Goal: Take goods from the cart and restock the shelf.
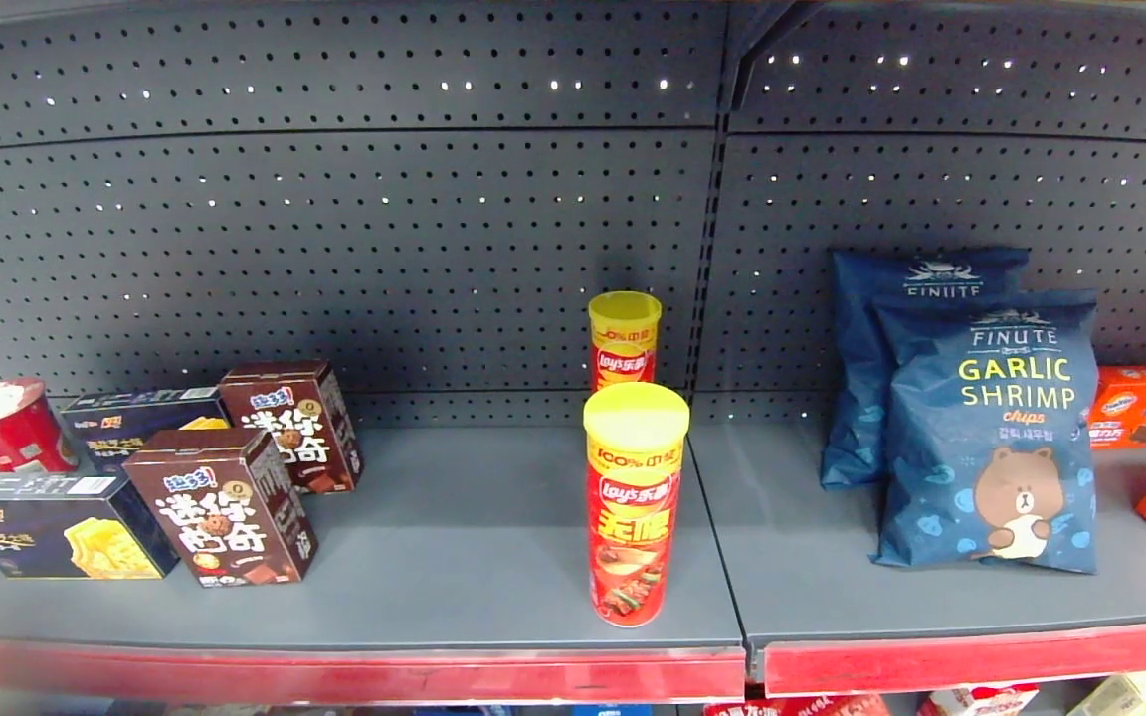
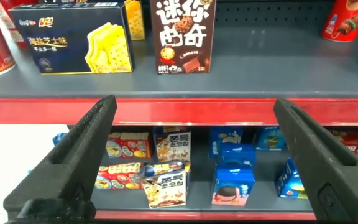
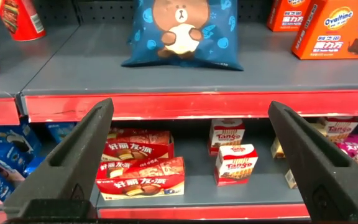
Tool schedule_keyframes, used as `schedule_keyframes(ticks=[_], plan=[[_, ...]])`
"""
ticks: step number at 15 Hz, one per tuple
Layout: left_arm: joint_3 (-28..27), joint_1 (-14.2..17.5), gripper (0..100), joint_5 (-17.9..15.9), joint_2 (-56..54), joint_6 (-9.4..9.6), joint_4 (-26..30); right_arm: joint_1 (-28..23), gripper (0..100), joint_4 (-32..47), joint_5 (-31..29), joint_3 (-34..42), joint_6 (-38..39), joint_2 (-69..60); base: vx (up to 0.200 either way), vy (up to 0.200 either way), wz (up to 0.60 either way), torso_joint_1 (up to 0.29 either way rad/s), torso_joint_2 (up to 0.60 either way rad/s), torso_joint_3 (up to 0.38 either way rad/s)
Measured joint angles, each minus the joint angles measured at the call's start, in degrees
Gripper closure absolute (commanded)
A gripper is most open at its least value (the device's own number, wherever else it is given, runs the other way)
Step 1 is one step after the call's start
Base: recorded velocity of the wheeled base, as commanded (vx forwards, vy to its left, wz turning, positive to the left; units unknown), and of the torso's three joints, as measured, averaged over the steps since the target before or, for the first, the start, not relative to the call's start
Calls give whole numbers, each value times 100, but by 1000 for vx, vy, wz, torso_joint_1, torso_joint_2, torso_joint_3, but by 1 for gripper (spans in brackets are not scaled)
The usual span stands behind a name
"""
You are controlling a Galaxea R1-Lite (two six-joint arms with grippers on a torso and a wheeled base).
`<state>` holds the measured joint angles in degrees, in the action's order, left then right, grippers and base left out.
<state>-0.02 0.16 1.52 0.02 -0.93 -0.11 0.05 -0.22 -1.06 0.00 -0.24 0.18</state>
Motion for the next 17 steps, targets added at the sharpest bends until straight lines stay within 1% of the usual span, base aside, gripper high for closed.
schedule_keyframes(ticks=[17], plan=[[2,0,0,-13,0,4,0,-2,0,0,0,0,4,0,0,0,0,0,0,0]])
